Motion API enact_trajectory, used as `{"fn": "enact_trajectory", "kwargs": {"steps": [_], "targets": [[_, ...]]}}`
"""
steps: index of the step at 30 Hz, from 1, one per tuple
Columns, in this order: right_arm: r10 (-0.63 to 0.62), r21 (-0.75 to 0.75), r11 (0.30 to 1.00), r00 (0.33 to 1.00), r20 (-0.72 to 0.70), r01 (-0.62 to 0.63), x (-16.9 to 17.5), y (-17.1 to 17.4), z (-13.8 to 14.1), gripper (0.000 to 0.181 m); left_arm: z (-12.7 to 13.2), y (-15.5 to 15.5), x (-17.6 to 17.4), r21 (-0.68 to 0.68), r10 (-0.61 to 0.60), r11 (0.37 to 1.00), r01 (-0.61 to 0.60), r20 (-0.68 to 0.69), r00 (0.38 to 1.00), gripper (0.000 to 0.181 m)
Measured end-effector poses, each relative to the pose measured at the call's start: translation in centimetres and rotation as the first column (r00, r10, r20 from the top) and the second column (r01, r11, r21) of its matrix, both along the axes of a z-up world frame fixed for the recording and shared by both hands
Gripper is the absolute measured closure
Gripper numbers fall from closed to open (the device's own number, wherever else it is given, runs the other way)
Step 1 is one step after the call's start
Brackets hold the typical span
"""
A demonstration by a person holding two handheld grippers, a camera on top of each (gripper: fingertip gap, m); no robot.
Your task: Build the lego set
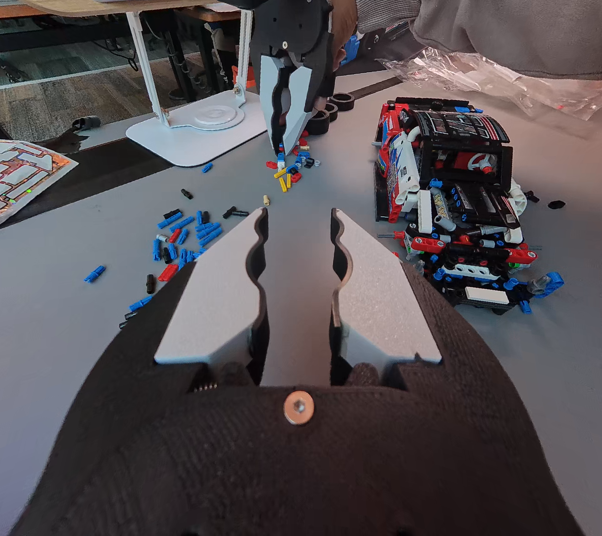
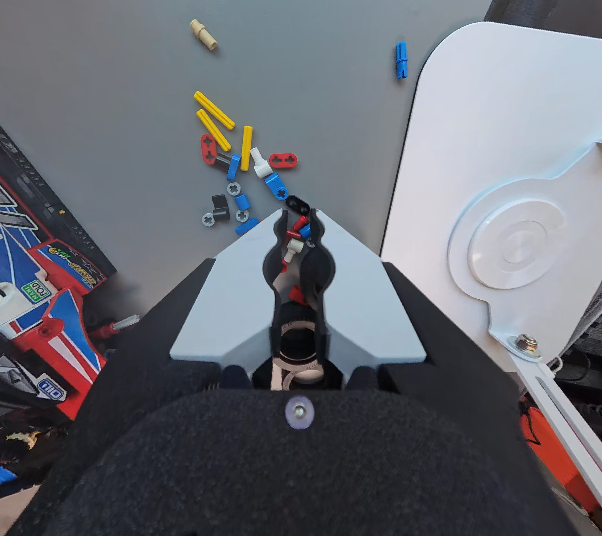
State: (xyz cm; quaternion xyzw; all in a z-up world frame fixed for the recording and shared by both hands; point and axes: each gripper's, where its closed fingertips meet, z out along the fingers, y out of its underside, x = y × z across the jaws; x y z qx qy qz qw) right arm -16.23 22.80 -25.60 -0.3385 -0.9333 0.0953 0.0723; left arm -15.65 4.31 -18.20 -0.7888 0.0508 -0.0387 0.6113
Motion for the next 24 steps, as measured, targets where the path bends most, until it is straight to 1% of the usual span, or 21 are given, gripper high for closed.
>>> {"fn": "enact_trajectory", "kwargs": {"steps": [9, 11, 12, 14, 19, 20, 21, 22, 24], "targets": [[0.025, 0.018, 0.999, 0.999, 0.03, -0.026, -0.3, -0.1, 0.0, 0.162, -0.3, 0.0, 0.1, -0.009, -0.006, 1.0, 0.006, 0.008, 1.0, 0.144], [0.025, 0.012, 1.0, 0.998, 0.058, -0.026, -0.2, -0.3, -0.1, 0.165, -0.4, 0.0, 0.2, -0.013, -0.009, 1.0, 0.009, 0.008, 1.0, 0.144], [0.019, 0.004, 1.0, 0.997, 0.081, -0.019, -0.1, -0.5, -0.1, 0.169, -0.4, 0.0, 0.2, -0.014, -0.01, 1.0, 0.01, 0.009, 1.0, 0.144], [0.01, 0.001, 1.0, 0.995, 0.103, -0.01, 0.1, -0.5, -0.1, 0.169, -0.3, 0.0, 0.2, -0.013, -0.011, 1.0, 0.011, 0.009, 1.0, 0.144], [0.001, 0.009, 1.0, 0.995, 0.097, -0.002, 0.3, -0.7, -0.2, 0.171, -0.3, 0.0, 0.4, -0.013, -0.017, 1.0, 0.018, 0.01, 1.0, 0.144], [-0.005, 0.015, 1.0, 0.995, 0.097, 0.004, 0.4, -0.7, -0.2, 0.175, -0.3, 0.0, 0.4, -0.015, -0.018, 1.0, 0.018, 0.01, 1.0, 0.144], [-0.014, 0.016, 1.0, 0.996, 0.088, 0.013, 0.5, -0.8, -0.1, 0.176, -0.3, 0.0, 0.4, -0.016, -0.019, 1.0, 0.019, 0.01, 1.0, 0.144], [-0.025, 0.01, 1.0, 0.998, 0.061, 0.025, 0.4, -1.0, 0.4, 0.176, -0.3, 0.0, 0.4, -0.016, -0.018, 1.0, 0.018, 0.009, 1.0, 0.144], [-0.064, -0.054, 0.997, 0.997, -0.043, 0.062, 0.2, -2.0, 3.0, 0.176, -0.2, 0.0, 0.4, -0.012, -0.015, 1.0, 0.015, 0.004, 1.0, 0.145]]}}
